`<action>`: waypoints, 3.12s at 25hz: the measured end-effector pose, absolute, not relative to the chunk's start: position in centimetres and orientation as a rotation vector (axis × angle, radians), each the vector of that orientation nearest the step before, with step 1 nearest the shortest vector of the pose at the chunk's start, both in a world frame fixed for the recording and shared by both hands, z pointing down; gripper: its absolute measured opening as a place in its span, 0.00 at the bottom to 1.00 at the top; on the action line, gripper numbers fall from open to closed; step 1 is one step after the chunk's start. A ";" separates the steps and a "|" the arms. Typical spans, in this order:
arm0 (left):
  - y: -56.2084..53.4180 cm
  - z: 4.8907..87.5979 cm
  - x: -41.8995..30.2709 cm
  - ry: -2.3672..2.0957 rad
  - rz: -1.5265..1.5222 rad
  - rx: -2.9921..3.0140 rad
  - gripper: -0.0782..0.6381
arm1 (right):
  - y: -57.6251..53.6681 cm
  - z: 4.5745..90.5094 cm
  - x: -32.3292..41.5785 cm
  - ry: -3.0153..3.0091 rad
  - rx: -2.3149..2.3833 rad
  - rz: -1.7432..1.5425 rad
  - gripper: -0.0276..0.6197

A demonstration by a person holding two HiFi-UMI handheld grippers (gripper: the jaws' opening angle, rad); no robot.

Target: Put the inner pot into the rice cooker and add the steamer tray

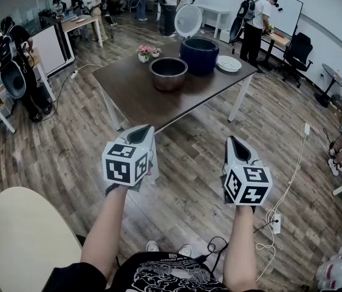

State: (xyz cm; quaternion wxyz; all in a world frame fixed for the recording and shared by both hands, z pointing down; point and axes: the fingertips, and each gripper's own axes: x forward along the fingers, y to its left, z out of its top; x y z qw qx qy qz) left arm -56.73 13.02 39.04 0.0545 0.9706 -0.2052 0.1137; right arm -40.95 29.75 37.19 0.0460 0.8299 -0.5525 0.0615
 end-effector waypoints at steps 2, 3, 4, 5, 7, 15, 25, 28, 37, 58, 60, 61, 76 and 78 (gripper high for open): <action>13.3 38.8 -56.2 -0.618 0.349 2.953 0.11 | 30.1 36.8 -40.6 -1.680 2.550 0.168 0.04; 13.5 38.8 -56.0 -0.617 0.352 2.953 0.11 | 30.3 36.6 -40.4 -1.677 2.556 0.161 0.04; 13.6 38.8 -55.8 -0.618 0.355 2.952 0.11 | 30.4 36.6 -40.2 -1.675 2.558 0.157 0.04; 13.7 38.8 -55.7 -0.621 0.358 2.951 0.11 | 30.6 36.5 -40.1 -1.676 2.557 0.155 0.04; 14.0 38.7 -55.4 -0.632 0.355 2.949 0.11 | 30.8 36.5 -39.7 -1.683 2.551 0.155 0.05; 15.3 38.7 -54.3 -0.668 0.364 2.932 0.15 | 31.9 36.7 -38.0 -1.725 2.529 0.172 0.09; 16.7 38.8 -52.6 -0.734 0.376 2.885 0.23 | 32.2 36.7 -35.4 -1.831 2.458 0.202 0.19; 17.0 38.7 -52.2 -0.757 0.380 2.878 0.25 | 32.2 36.7 -34.7 -1.868 2.438 0.218 0.25; 16.1 38.5 -51.3 -0.806 0.384 2.856 0.41 | 30.8 36.8 -33.1 -1.931 2.398 0.242 0.42; 0.9 41.1 -44.7 -0.840 0.355 2.790 0.64 | 16.1 39.2 -26.2 -1.990 2.326 0.322 0.64; -1.3 41.0 -43.4 -0.832 0.363 2.788 0.66 | 13.9 38.9 -25.2 -1.991 2.322 0.325 0.65; -2.4 40.9 -42.9 -0.832 0.364 2.788 0.66 | 12.8 38.8 -24.7 -1.993 2.318 0.328 0.65; -13.6 41.2 -40.0 -0.843 0.365 2.764 0.70 | 0.6 37.4 -21.8 -1.981 2.300 0.314 0.67; -14.6 41.3 -39.9 -0.841 0.363 2.762 0.70 | -0.5 37.5 -21.8 -1.980 2.295 0.317 0.67</action>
